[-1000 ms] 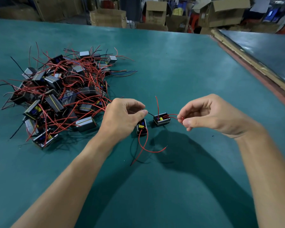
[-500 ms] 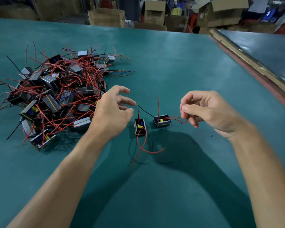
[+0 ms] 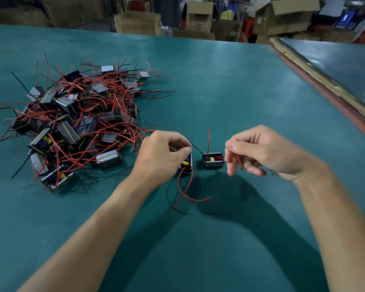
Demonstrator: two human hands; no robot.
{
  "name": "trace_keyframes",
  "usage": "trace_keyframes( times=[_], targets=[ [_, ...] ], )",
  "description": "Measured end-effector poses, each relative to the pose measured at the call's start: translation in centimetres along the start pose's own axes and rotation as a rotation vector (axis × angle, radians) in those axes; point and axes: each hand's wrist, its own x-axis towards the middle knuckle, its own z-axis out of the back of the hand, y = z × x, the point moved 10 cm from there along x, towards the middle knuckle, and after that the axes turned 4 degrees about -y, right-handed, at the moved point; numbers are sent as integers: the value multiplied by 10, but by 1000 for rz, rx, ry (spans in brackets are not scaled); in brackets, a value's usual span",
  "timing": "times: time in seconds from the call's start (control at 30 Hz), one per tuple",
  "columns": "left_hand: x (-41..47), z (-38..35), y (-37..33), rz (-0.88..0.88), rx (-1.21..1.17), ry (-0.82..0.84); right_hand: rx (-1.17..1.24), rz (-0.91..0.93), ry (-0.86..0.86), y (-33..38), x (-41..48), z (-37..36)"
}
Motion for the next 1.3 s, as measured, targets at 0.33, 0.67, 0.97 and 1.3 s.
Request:
trace_keyframes(
  times=[0.33, 0.67, 0.97, 1.3],
  targets=[
    [6, -13, 6, 25, -119, 101, -179, 44, -381, -17, 15, 19],
    [7, -11, 3, -59, -41, 92, -97, 113, -418, -8, 18, 11],
    [0, -11, -10, -159, 55, 62, 41, 155, -411, 3, 13, 4],
    [2, -17, -4, -100, 3, 123, 79, 140, -455, 1, 11, 12]
  ],
)
